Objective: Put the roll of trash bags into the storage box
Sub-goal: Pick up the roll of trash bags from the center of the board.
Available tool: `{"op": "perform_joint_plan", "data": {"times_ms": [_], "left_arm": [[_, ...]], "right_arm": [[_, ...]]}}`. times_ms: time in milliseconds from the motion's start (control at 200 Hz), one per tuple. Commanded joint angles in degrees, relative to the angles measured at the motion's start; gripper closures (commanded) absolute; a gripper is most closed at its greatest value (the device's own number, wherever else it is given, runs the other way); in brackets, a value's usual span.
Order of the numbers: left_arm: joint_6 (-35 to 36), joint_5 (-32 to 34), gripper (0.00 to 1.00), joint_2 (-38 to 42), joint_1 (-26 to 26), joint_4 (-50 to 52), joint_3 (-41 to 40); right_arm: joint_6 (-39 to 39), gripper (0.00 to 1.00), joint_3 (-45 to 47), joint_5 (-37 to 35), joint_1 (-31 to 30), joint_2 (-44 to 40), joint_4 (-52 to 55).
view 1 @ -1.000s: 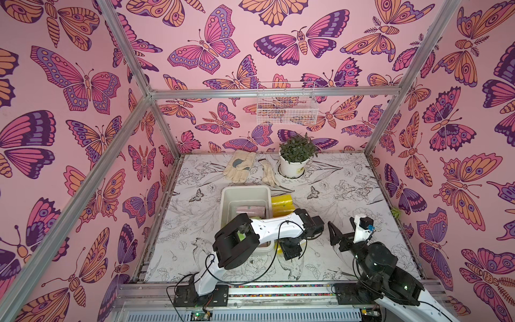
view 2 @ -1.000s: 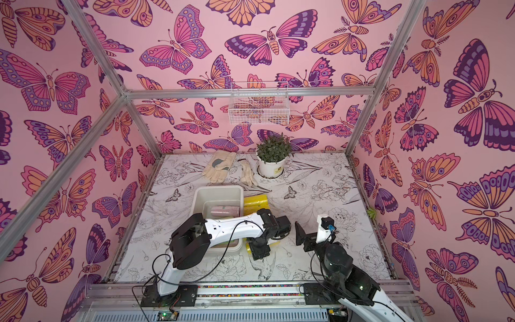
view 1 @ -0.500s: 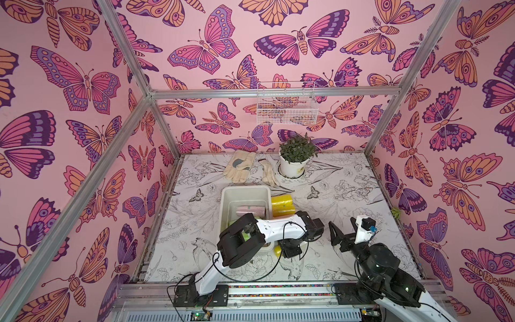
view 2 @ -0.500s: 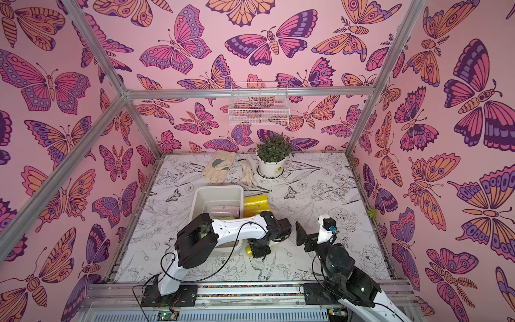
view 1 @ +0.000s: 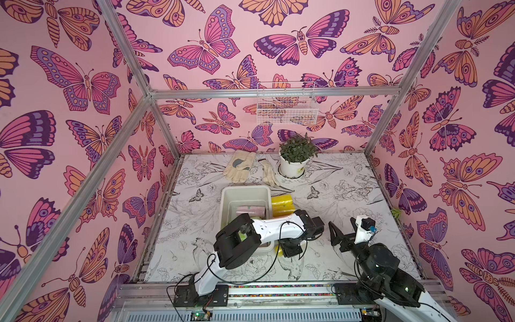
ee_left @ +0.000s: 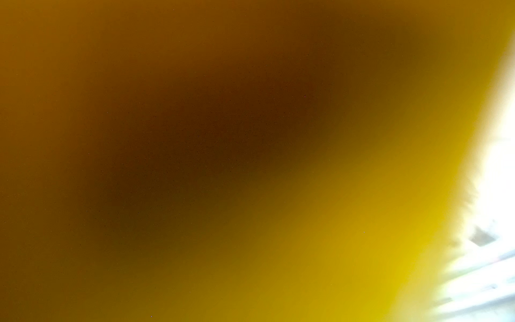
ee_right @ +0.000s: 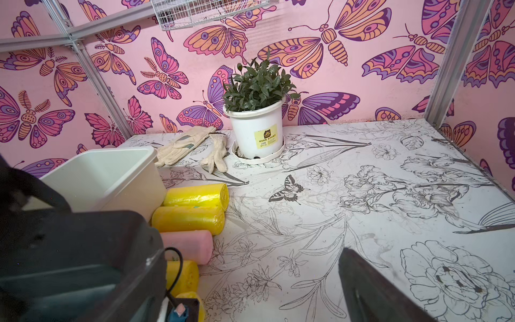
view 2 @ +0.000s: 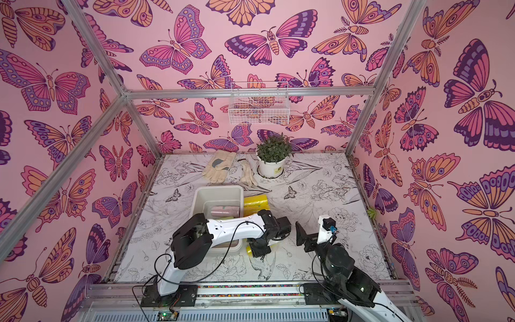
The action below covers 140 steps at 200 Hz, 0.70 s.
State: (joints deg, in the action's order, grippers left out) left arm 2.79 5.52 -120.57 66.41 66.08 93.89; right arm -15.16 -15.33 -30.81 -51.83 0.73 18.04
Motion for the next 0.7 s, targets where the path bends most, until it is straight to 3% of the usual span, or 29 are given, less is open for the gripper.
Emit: {"op": "perform_joint_plan", "data": {"times_ms": [0,361,571,696], "left_arm": [[1.3,1.0,0.87,7.3,0.1,1.1,-0.1],[10.2,15.8,1.00,20.4,-0.5,4.7,0.6],[15.2,10.5,1.00,30.6,-5.2,4.1,-1.7],[19.2,13.2,1.00,35.8,-6.2,3.6,-7.5]], "right_arm": [[-0.2,0.01,0.5,-1.0,0.2,-0.6,-0.7],[-0.3,0.01,0.7,-1.6,0.2,-0.5,-1.1],[-0.4,0.01,0.9,-1.8,0.2,-0.4,-1.2],[-0.4,0.01,1.0,-1.7,0.2,-0.4,-1.3]]}}
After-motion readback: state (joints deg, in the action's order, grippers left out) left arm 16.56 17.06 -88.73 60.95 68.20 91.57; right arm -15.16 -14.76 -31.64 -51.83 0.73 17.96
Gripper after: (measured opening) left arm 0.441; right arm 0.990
